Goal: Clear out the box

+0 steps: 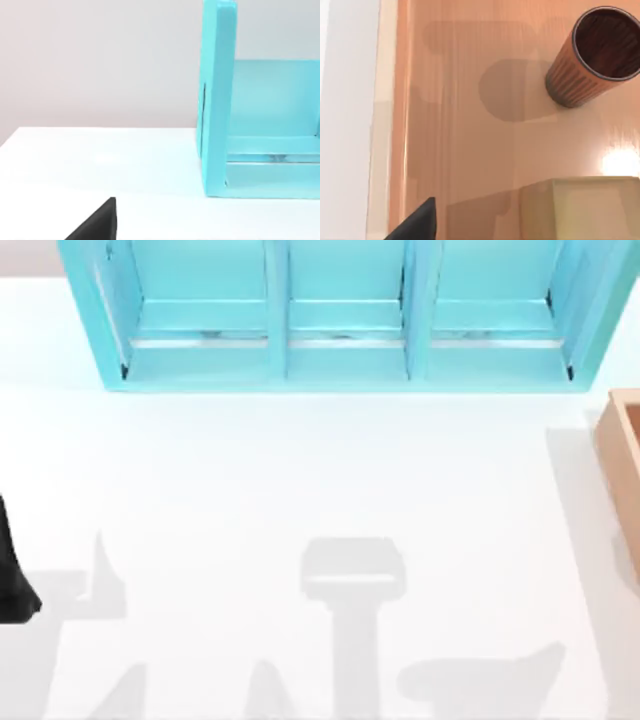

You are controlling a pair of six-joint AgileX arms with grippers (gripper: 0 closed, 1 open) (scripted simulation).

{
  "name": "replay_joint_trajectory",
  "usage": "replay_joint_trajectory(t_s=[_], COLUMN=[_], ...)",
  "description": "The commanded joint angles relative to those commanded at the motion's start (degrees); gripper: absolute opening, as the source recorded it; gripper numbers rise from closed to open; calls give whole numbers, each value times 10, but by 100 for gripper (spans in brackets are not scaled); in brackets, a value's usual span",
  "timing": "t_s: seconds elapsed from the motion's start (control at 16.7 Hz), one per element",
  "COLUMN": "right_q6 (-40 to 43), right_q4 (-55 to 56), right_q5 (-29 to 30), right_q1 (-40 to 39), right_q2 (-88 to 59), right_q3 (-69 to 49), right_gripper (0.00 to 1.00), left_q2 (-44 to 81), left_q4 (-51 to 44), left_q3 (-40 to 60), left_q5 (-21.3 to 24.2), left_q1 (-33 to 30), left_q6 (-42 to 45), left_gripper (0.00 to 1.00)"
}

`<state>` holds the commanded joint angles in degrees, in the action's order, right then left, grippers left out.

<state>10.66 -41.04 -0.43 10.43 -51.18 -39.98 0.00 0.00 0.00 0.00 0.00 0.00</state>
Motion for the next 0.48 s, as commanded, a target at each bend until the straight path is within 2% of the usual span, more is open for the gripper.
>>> replay_joint_trajectory(t_s=[0.24, 0.48], right_q6=[36, 66], right_q4=[-150, -262], right_q5=[-1, -1], right_q1=[36, 67], right_q2=[-209, -335], right_q3=[-147, -256], right_gripper=[100, 100], left_q2=[0, 0], left_q4=[0, 0], left_q3=[0, 0], left_q5=[0, 0], left_q1=[0, 0], left_q6=[0, 0], left_gripper=[100, 100])
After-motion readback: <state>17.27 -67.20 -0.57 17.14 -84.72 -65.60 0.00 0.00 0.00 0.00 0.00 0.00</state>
